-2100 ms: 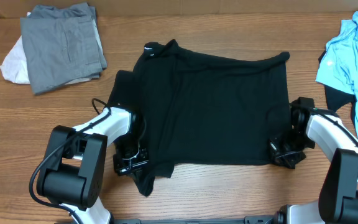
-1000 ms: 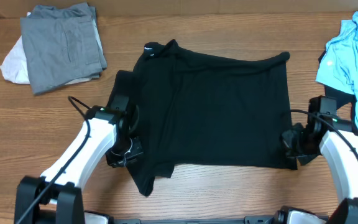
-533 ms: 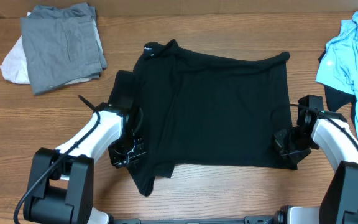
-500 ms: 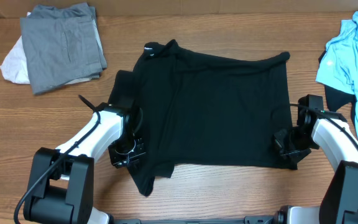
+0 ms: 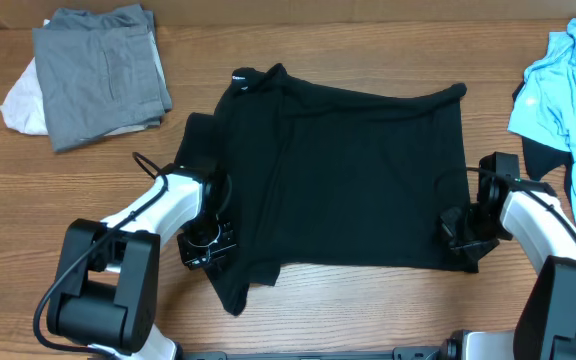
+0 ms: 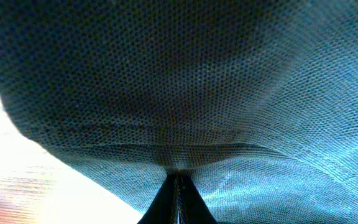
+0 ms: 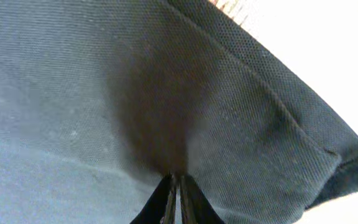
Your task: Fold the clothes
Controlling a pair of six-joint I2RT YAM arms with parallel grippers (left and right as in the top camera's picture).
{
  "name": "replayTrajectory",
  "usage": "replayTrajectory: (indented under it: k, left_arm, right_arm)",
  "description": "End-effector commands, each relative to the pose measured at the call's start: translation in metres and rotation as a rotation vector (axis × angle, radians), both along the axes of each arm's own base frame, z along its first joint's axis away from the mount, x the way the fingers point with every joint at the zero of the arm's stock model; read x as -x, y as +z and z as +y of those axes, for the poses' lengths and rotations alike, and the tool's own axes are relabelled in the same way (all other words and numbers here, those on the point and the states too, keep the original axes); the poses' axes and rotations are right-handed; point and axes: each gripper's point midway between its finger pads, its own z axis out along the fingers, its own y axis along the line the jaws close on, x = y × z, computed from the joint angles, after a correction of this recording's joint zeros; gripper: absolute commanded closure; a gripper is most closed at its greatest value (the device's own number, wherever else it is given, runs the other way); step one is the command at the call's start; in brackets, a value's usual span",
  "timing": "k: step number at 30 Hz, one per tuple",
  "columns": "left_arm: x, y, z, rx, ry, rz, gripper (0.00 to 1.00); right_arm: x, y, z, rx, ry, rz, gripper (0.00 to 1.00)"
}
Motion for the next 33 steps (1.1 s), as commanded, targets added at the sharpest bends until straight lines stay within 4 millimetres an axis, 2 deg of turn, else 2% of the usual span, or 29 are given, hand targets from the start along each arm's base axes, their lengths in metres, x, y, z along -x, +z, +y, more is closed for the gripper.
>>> replayTrajectory:
  k: [1,8,15,21,25,29,33]
  left_arm:
    - [0.008,-0.012,0.003,-0.008,-0.014,0.052,0.96]
    - [0.017,-0.009,0.009,-0.034,-0.02,0.091,0.96]
    - [0.035,0.0,0.026,-0.139,0.026,0.174,0.96]
    - [0.043,0.006,0.033,-0.175,0.048,0.204,0.96]
    - [0.043,0.013,0.033,-0.181,0.069,0.194,0.96]
    - [0.042,0.029,0.033,-0.174,0.088,0.144,0.96]
    - [0.033,0.051,0.031,-0.142,0.108,0.016,0.96]
  right_arm:
    - [0.01,-0.008,0.003,-0.006,-0.015,0.029,0.92]
    - [0.023,-0.019,0.004,-0.002,-0.083,0.062,0.92]
    - [0.05,-0.019,-0.016,0.111,-0.253,0.181,0.96]
    - [0.062,-0.016,-0.027,0.101,-0.327,0.218,0.96]
    - [0.071,-0.01,-0.037,0.108,-0.374,0.234,0.96]
    - [0.076,0.002,-0.045,0.132,-0.407,0.211,0.96]
    - [0.082,0.028,-0.06,0.225,-0.476,0.162,0.96]
